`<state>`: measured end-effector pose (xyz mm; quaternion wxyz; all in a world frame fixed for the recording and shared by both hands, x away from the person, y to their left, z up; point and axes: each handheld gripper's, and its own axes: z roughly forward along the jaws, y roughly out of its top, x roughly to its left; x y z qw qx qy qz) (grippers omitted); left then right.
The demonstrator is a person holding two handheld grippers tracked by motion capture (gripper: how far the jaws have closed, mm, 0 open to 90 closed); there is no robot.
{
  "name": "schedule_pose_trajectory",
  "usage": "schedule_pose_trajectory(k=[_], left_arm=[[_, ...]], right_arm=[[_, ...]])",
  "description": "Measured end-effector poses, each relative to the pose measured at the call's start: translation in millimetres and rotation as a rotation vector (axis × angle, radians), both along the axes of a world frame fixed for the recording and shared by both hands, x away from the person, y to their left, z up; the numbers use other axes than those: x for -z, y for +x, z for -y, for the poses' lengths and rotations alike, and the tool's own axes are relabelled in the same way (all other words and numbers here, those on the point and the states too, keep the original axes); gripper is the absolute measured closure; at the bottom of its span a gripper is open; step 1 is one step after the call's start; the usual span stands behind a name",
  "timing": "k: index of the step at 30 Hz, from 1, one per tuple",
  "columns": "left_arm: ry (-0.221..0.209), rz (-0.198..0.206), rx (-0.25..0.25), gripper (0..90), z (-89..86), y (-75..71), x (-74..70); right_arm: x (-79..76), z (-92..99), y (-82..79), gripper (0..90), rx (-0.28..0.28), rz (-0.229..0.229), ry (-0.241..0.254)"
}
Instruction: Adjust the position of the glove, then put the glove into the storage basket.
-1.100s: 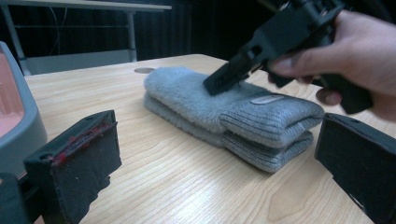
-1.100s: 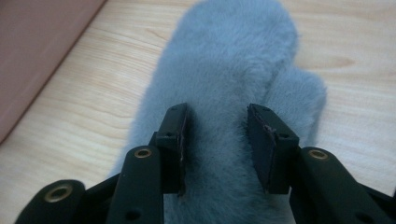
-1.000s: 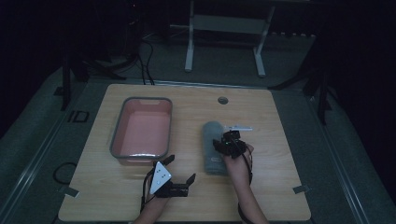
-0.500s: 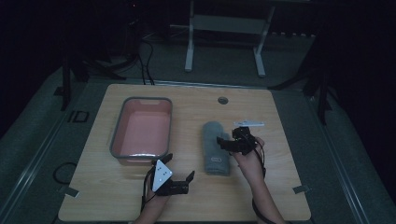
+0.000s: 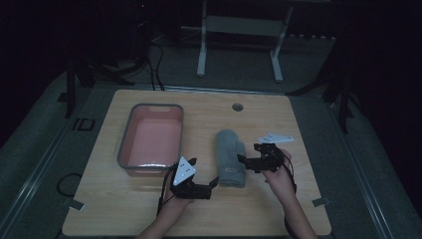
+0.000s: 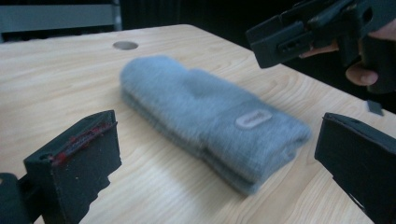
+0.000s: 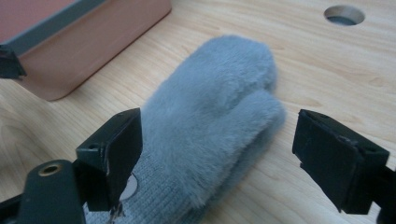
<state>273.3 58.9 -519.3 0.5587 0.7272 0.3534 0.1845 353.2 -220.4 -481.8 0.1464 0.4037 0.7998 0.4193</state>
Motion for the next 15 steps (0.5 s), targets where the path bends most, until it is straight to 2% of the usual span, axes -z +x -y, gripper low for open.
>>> schedule_pose_trajectory(k=[1,2,5,6,8,9,10,11,12,13,15], left_arm=[[0.001,-0.005,0.011,0.2,1.1,2.8,-3.6],[-0.002,-0.007,0.019,0.2,2.0,5.5,-7.1],[-0.006,-0.008,0.028,0.2,5.7,14.4,-16.7],[-0.006,-0.014,0.027,0.2,6.7,16.6,-18.3],[-0.008,-0.038,0.034,0.2,10.2,23.6,-20.7],[-0.002,-0.052,0.027,0.2,12.0,27.2,-21.3],[0.002,-0.075,0.027,0.2,14.2,31.7,-21.4],[0.002,-0.075,0.027,0.2,14.2,31.7,-21.4],[0.024,-0.114,0.02,0.2,19.3,39.0,-20.3],[0.028,-0.131,0.025,0.2,21.5,42.4,-19.4],[0.04,-0.147,0.028,0.2,26.3,48.3,-16.8]], right_arm=[[-0.4,2.0,-0.5,16.2,0.009,0.016,-0.003],[-0.7,3.1,-1.0,15.5,-0.007,0.038,-0.019],[-1.3,2.8,-1.5,13.9,-0.002,0.052,-0.024],[-1.7,2.3,-1.4,14.4,-0.008,0.051,-0.011],[-2.1,3.1,-0.8,15.0,0.001,0.041,0.012],[-2.1,3.8,0.6,14.0,0.007,0.007,0.026],[-1.9,4.3,1.6,13.5,0.021,-0.005,0.022],[-1.9,4.3,1.6,13.5,0.021,-0.005,0.022],[-2.0,5.3,2.6,13.4,0.038,-0.012,0.026],[-1.8,6.3,4.0,12.4,0.045,-0.018,0.029],[-0.8,6.1,5.5,10.8,0.044,-0.036,0.028]])
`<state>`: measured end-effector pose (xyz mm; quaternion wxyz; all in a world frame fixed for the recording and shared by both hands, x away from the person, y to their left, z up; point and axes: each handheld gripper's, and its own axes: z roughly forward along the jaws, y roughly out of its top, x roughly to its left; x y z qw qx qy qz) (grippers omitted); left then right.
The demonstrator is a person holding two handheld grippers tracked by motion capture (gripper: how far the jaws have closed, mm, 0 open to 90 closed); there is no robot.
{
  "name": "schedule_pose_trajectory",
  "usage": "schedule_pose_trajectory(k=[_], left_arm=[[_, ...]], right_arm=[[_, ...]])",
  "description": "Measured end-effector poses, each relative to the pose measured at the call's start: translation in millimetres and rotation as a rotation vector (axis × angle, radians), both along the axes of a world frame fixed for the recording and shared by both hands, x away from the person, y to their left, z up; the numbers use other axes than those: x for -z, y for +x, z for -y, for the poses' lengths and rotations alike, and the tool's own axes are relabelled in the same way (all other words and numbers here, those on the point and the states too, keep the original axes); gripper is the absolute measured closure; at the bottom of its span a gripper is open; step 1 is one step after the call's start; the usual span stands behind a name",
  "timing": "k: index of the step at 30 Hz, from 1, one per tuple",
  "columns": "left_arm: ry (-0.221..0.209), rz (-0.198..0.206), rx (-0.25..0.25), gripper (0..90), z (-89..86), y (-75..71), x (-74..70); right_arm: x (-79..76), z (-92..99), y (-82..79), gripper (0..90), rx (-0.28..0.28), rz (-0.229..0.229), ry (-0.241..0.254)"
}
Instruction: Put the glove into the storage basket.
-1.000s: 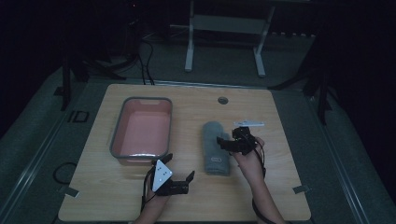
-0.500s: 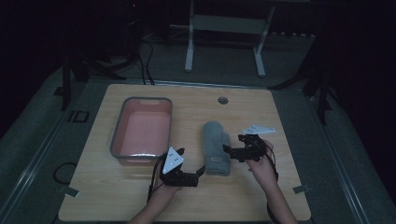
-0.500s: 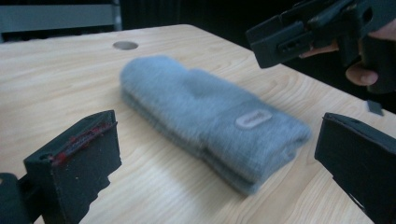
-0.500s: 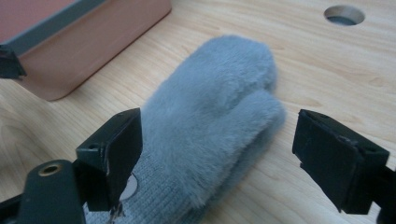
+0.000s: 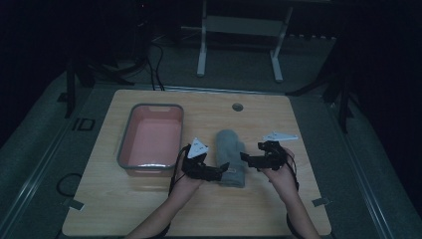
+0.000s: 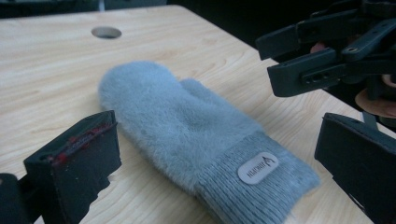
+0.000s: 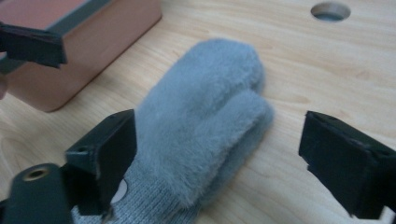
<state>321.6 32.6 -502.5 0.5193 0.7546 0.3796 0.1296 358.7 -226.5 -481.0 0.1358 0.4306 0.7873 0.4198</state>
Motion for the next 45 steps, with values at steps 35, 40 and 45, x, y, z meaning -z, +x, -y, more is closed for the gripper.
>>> schedule_pose_trajectory(k=[35,40,45], left_arm=[[0.013,-0.336,0.031,21.9,24.4,56.2,57.7],[0.0,-0.324,0.096,45.4,25.3,58.6,57.9],[0.04,-0.28,0.118,56.2,28.9,56.4,53.3]], right_arm=[[69.8,-5.5,29.1,49.8,-0.031,-0.265,0.092],[72.0,-5.5,30.4,61.6,-0.054,-0.282,0.117],[70.3,-6.9,29.5,68.4,-0.052,-0.282,0.111]])
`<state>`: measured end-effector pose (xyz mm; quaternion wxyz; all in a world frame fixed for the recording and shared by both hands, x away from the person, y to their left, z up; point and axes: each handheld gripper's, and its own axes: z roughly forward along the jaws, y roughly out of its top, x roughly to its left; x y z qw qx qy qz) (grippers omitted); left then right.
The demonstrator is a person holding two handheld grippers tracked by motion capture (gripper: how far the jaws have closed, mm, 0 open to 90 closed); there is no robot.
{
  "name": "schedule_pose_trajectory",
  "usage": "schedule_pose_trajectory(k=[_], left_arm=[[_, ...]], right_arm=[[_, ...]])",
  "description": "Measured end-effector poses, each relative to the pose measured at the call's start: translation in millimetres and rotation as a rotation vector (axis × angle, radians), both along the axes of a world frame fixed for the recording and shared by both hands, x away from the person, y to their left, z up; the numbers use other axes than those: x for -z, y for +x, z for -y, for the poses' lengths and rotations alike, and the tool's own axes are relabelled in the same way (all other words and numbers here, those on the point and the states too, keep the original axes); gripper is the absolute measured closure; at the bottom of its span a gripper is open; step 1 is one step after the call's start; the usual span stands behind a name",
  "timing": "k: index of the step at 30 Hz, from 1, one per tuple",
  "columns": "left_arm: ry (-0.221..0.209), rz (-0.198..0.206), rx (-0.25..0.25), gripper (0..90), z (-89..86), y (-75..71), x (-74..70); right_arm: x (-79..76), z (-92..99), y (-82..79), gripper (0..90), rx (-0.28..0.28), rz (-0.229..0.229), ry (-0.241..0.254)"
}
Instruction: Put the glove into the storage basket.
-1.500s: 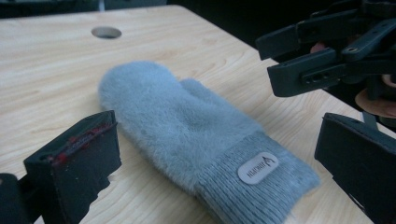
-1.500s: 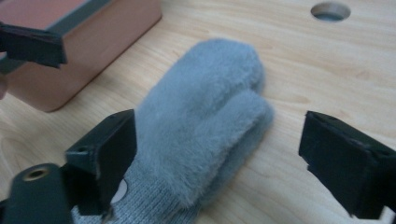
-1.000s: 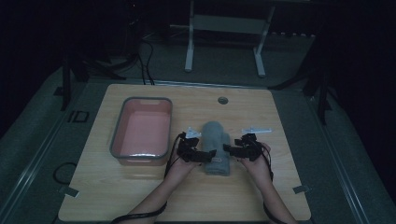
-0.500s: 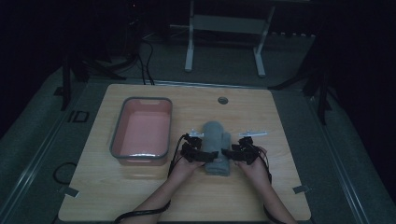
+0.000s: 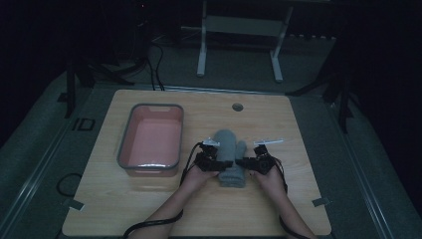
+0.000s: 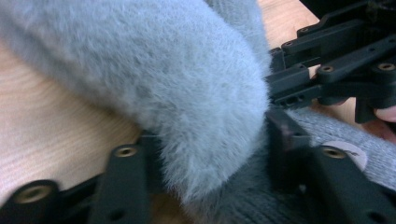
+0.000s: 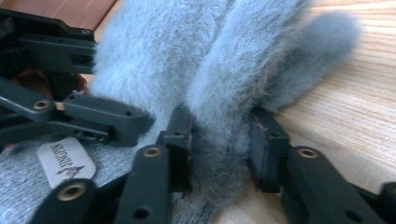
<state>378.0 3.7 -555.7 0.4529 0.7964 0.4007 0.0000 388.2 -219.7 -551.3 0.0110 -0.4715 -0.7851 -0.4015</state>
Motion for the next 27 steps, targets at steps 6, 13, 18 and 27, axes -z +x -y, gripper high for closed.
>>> schedule_pose_trajectory(k=[6,13,18,27], left_arm=[[-0.043,0.003,0.018,74.2,-3.8,0.9,-3.3],[-0.046,0.023,0.048,75.1,-5.0,-0.4,-20.2],[-0.048,0.047,0.063,75.2,-7.6,-1.2,-36.9],[-0.072,0.114,0.089,75.2,-19.7,-2.5,-79.6]], right_arm=[[-4.9,-0.3,-6.9,77.5,0.035,0.038,0.019],[-17.2,1.0,-10.9,78.6,0.033,0.054,0.038],[-31.7,2.2,-13.8,78.9,0.033,0.069,0.067],[-73.3,-2.1,-18.1,79.0,0.025,0.144,0.111]])
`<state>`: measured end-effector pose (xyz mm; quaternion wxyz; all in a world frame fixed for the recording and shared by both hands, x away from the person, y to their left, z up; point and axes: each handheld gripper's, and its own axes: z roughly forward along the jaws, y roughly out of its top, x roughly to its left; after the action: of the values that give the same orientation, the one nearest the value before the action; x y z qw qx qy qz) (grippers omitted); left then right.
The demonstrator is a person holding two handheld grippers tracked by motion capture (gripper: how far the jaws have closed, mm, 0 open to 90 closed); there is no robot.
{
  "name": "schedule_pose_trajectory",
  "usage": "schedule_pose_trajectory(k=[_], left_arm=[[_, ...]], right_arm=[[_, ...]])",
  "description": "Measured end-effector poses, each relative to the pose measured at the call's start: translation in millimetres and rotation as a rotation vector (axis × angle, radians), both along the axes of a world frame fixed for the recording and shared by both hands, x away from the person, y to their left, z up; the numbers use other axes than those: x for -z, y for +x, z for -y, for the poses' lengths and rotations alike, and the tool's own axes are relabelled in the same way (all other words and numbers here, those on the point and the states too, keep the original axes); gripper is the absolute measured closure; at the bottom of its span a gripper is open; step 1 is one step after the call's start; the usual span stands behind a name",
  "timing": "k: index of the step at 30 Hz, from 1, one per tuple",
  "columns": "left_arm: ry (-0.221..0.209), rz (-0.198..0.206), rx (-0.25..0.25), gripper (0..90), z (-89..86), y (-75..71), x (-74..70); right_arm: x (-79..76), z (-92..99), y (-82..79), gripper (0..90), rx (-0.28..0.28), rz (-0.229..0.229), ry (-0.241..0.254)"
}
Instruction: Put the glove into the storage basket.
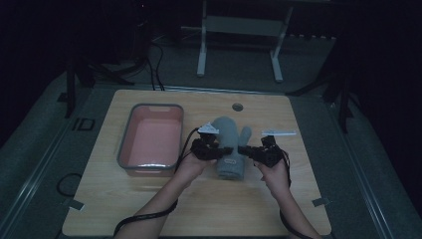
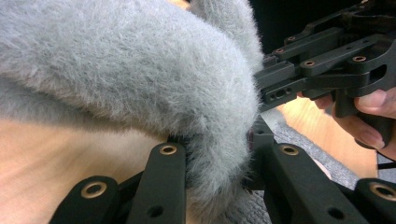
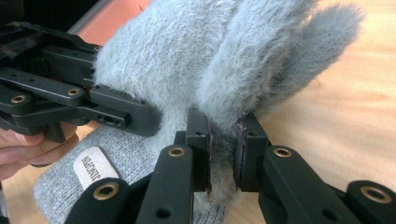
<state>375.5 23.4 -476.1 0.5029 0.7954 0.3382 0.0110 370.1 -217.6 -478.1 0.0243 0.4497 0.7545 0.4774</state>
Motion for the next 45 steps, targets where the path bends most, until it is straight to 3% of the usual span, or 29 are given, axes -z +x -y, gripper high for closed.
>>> schedule_pose_trajectory(k=[2,11,22,34,38,45], left_arm=[[-0.007,0.012,0.008,75.2,-5.1,0.7,-7.6],[0.003,0.044,0.006,75.3,-29.1,4.6,-36.8],[0.012,0.063,-0.04,75.2,-74.4,8.3,-61.7],[0.048,0.035,-0.09,75.2,-141.4,7.5,-63.7],[0.07,0.026,-0.123,75.2,-162.7,6.5,-61.8],[0.094,0.016,-0.162,75.1,-201.7,2.8,-55.7]], right_arm=[[-13.1,-4.9,-0.7,79.0,-0.007,0.021,0.001],[-41.1,-28.4,4.7,79.0,-0.031,0.069,-0.001],[-62.2,-68.0,18.0,79.0,-0.066,0.079,0.027],[-61.8,-134.5,30.3,79.0,-0.132,0.045,0.048],[-57.3,-166.5,34.8,79.1,-0.148,0.034,0.042],[-50.1,-202.5,39.2,79.1,-0.176,0.01,0.046]])
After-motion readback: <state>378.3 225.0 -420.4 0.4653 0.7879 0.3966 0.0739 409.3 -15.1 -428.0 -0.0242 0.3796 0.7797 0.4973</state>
